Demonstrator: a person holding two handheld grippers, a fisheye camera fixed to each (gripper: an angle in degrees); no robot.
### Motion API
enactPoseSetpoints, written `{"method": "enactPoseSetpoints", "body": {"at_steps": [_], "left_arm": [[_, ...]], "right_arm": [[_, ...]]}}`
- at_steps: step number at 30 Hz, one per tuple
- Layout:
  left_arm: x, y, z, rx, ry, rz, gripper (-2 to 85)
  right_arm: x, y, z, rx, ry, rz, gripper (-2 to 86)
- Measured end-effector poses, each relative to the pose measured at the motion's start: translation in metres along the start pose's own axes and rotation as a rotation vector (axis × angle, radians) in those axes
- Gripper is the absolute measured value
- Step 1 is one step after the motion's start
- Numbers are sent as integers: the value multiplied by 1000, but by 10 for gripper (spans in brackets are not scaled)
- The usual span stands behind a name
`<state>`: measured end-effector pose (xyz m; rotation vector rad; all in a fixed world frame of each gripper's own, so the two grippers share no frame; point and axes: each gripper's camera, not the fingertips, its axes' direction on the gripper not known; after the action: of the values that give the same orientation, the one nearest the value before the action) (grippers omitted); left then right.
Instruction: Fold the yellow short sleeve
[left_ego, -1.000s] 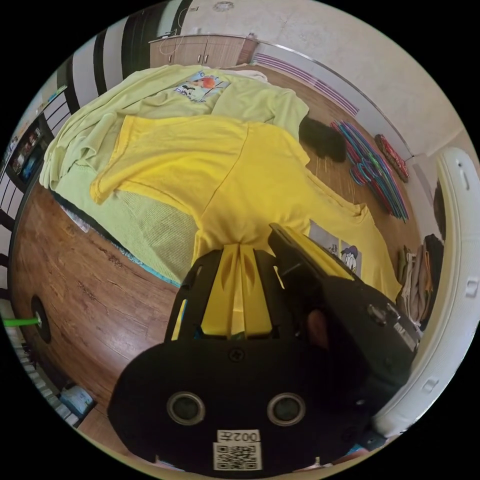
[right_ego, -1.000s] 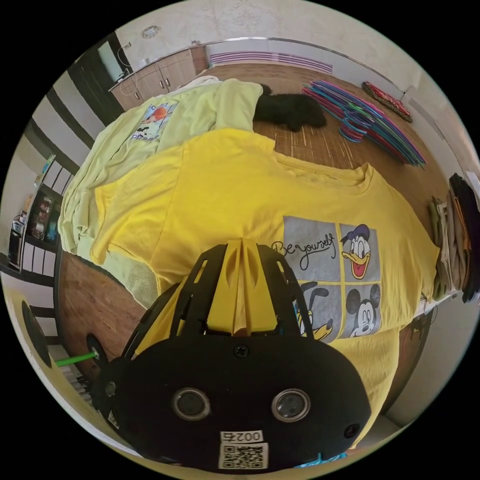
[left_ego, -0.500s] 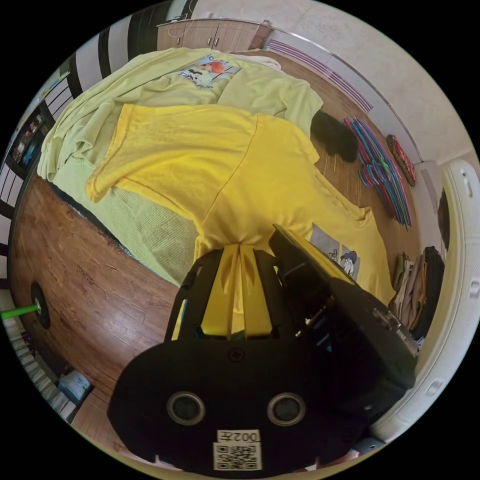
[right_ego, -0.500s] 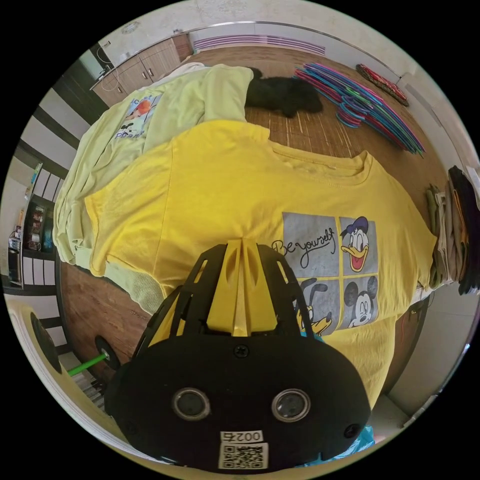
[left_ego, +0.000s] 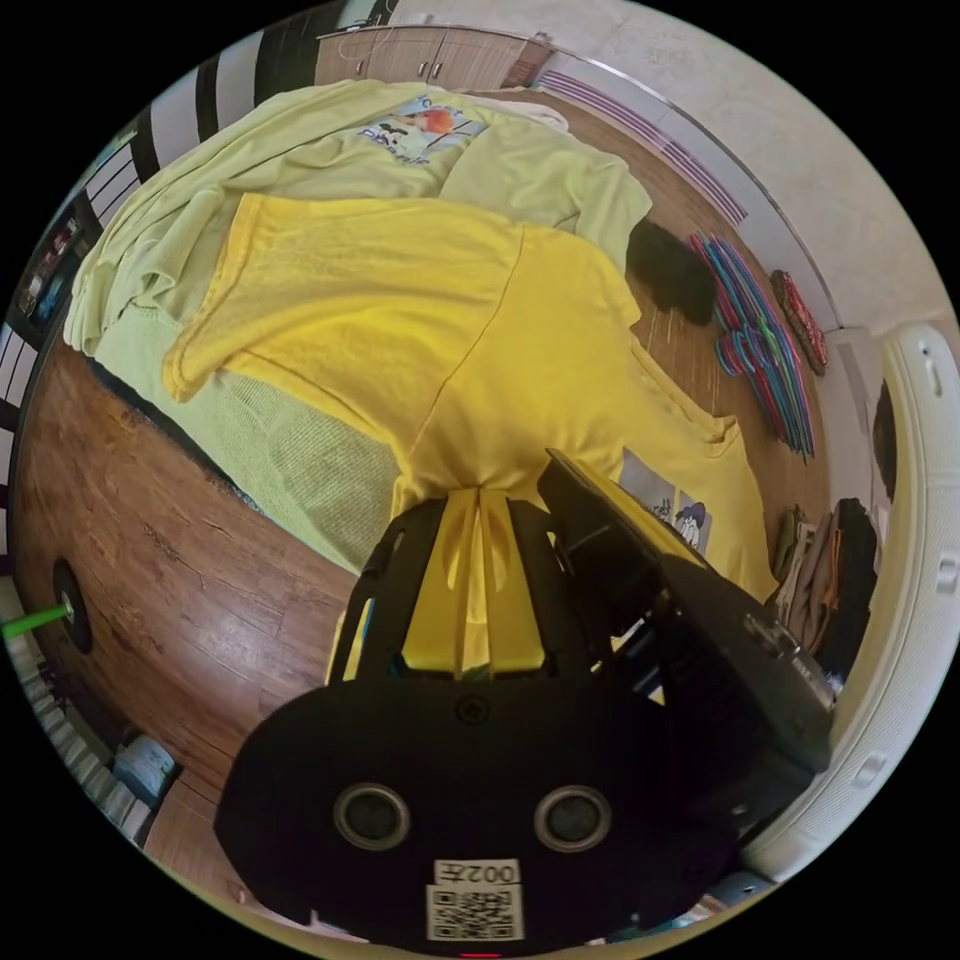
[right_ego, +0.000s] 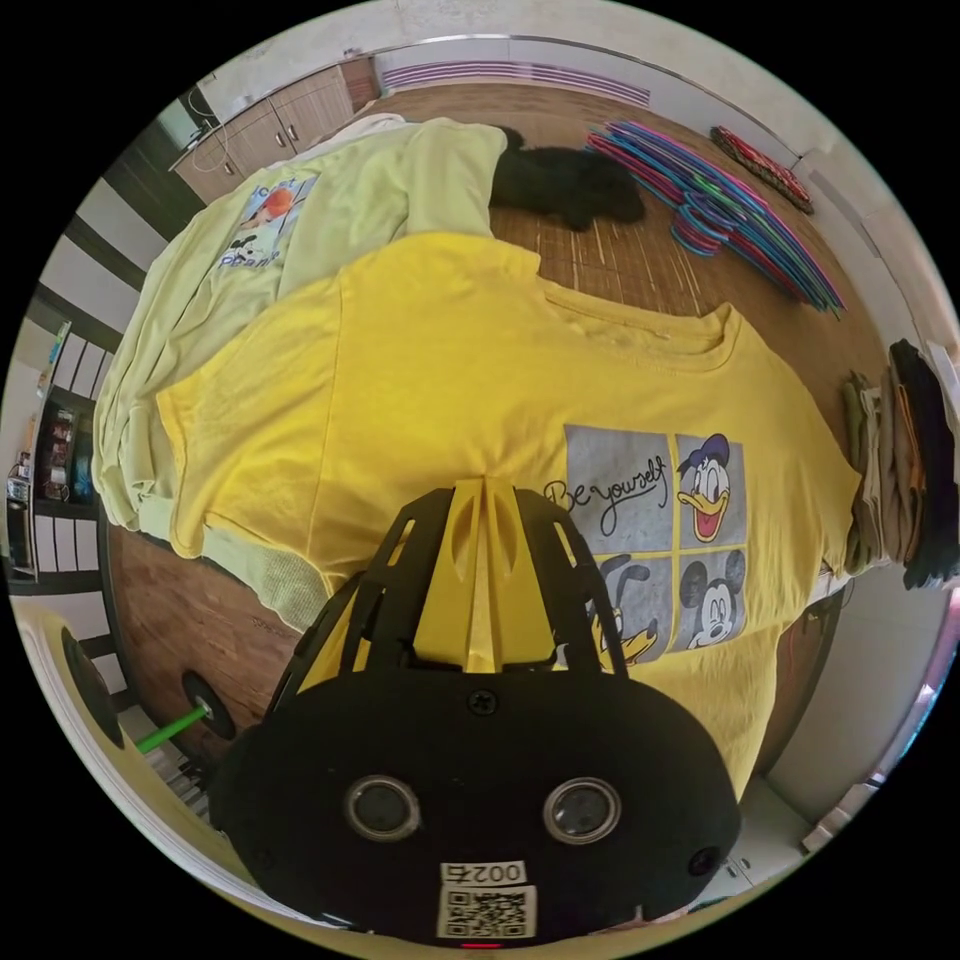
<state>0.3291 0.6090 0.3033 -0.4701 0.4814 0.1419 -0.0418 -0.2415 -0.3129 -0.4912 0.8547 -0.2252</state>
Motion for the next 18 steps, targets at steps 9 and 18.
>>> {"method": "enactPoseSetpoints", "body": {"at_steps": [9, 18], "left_arm": [[2, -10, 6, -34, 22, 19, -9], [12, -19, 9, -65, 17, 8, -9]], "right_arm": [[-3, -6, -4, -12, 16, 31, -8], [-2, -12, -4, -42, 30, 27, -7]]}}
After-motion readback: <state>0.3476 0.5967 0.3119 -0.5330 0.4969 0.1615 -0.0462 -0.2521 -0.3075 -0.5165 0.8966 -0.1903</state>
